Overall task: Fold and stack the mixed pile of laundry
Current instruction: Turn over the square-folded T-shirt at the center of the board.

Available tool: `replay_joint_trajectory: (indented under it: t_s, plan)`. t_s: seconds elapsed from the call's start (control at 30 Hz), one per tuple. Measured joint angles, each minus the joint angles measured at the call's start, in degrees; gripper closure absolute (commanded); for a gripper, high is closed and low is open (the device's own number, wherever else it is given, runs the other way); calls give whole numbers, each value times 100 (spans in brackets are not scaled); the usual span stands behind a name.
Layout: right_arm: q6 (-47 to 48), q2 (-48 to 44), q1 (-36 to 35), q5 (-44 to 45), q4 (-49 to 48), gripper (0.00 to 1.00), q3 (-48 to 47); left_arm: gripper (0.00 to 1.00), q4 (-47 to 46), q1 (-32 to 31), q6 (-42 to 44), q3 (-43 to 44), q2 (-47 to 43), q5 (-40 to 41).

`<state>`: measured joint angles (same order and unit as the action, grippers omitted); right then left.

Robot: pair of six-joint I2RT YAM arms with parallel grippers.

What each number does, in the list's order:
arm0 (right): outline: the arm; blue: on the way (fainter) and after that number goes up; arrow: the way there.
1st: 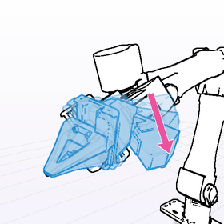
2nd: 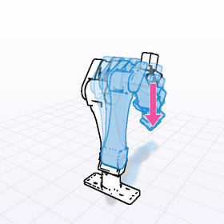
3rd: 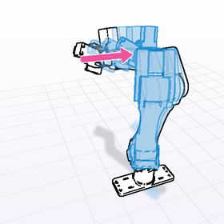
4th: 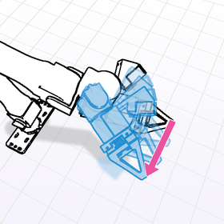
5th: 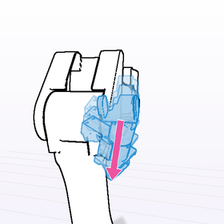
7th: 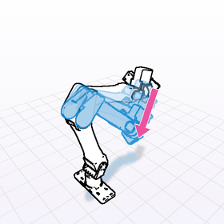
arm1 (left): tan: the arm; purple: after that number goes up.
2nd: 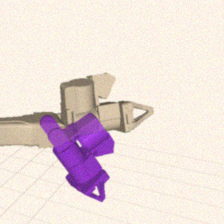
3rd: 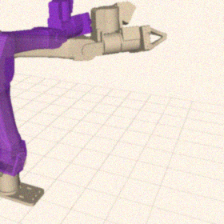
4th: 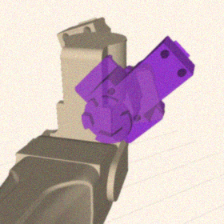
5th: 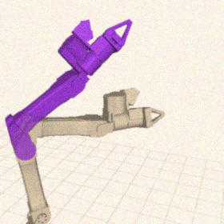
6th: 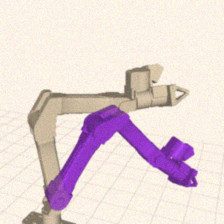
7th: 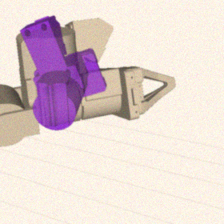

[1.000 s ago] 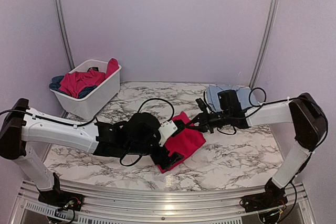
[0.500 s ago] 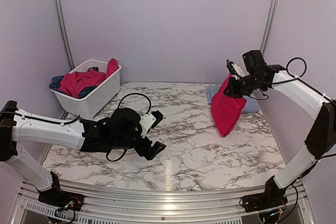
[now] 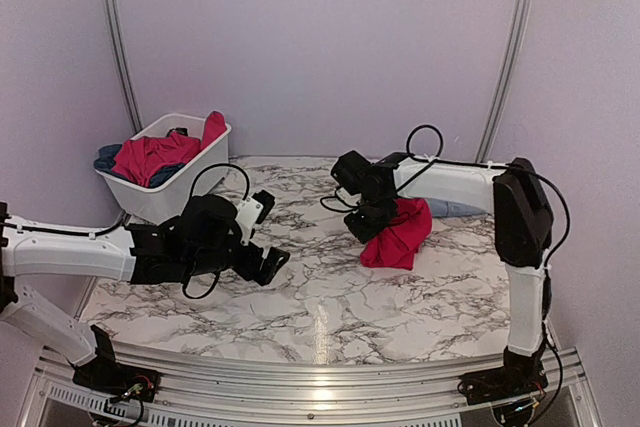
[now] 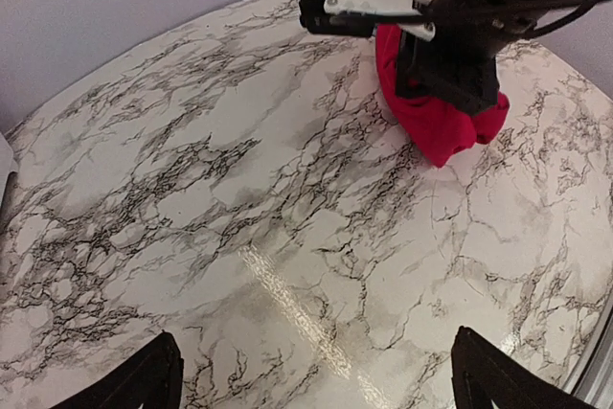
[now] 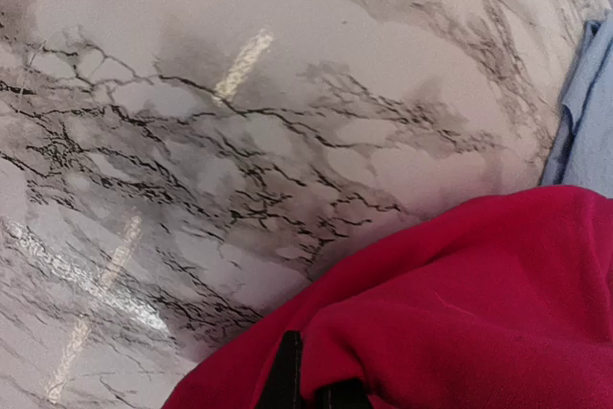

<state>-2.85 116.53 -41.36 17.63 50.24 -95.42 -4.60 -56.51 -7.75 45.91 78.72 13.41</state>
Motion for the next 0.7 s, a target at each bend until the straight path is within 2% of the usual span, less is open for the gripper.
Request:
replay_joint_trajectory:
  t_s: [0.17, 0.3, 0.4, 0.6, 0.63, 0.67, 0.7]
  plan:
    - [219, 1335, -785, 258, 313, 100, -1215, 1, 11, 229, -243, -179, -575, 146]
    - [632, 1902, -1257, 382, 444, 100, -2435, 1, 24, 398, -391, -310, -951, 376]
    - [874, 1856, -1547, 402, 426, 99, -2389, 1, 90, 588, -527, -428, -1307, 501]
    - [1360, 1545, -2415, 743, 280, 97, -914, 1, 232, 1093, -767, -479, -1902, 682]
    - [1429, 1508, -2568, 866, 267, 94, -732, 1, 238, 1130, -798, -479, -1915, 684]
    - [1469, 1425, -2743, 1003, 249, 84, -544, 1, 247, 1169, -826, -479, -1910, 682]
    - [1519, 1322, -2892, 1040, 232, 65, -376, 1, 267, 1198, -861, -479, -1893, 680]
